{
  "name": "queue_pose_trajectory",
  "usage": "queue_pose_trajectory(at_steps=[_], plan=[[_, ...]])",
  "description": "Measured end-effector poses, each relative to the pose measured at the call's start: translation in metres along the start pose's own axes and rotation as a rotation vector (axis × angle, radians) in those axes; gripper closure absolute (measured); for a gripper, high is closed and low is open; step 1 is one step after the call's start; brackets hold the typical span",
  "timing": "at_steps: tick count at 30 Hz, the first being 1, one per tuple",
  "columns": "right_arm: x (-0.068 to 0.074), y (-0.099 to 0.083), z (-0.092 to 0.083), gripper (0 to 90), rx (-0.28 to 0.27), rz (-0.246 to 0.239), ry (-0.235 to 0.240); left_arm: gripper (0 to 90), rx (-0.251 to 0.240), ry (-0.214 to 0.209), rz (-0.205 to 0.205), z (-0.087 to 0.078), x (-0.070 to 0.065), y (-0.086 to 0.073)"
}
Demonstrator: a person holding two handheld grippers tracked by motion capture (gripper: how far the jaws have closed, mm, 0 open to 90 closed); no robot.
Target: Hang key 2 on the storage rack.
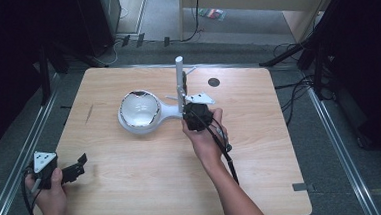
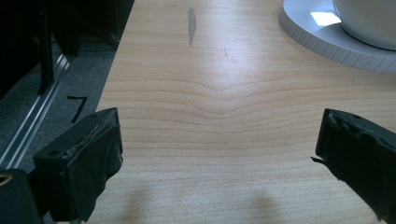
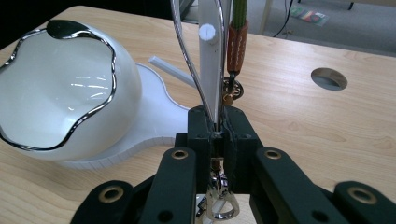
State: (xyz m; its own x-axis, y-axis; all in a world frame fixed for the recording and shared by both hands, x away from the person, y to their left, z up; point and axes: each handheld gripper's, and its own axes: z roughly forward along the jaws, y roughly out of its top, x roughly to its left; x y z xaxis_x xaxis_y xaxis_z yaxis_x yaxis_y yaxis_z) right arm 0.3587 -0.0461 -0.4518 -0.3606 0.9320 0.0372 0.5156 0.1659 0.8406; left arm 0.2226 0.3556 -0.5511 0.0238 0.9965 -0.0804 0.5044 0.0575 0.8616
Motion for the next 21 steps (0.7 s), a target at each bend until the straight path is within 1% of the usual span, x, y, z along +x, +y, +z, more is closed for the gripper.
queue_pose_trajectory(at_steps=[4, 14, 16, 17, 20, 21], plan=[[-0.001, -0.001, 0.006, 83.6, 0.011, 0.005, -0.004, 0.9, 0.001, -0.001, 0.0, 0.0, 0.0, 0.0], [-0.001, -0.005, 0.019, 83.4, 0.037, 0.001, -0.013, 0.9, 0.001, -0.001, -0.001, 0.0, 0.0, 0.0], [-0.002, -0.006, 0.022, 82.9, 0.04, -0.02, -0.023, 0.9, 0.0, 0.0, 0.0, 0.0, 0.0, 0.0], [-0.002, -0.006, 0.023, 82.1, 0.039, -0.03, -0.028, 0.9, 0.0, 0.0, 0.0, 0.0, 0.0, 0.0], [-0.003, -0.008, 0.023, 74.5, 0.036, -0.05, -0.015, 0.9, 0.002, -0.001, 0.0, 0.0, 0.0, 0.0], [-0.003, -0.008, 0.022, 73.6, 0.033, -0.05, -0.011, 0.9, 0.001, -0.001, -0.001, 0.0, 0.0, 0.0]])
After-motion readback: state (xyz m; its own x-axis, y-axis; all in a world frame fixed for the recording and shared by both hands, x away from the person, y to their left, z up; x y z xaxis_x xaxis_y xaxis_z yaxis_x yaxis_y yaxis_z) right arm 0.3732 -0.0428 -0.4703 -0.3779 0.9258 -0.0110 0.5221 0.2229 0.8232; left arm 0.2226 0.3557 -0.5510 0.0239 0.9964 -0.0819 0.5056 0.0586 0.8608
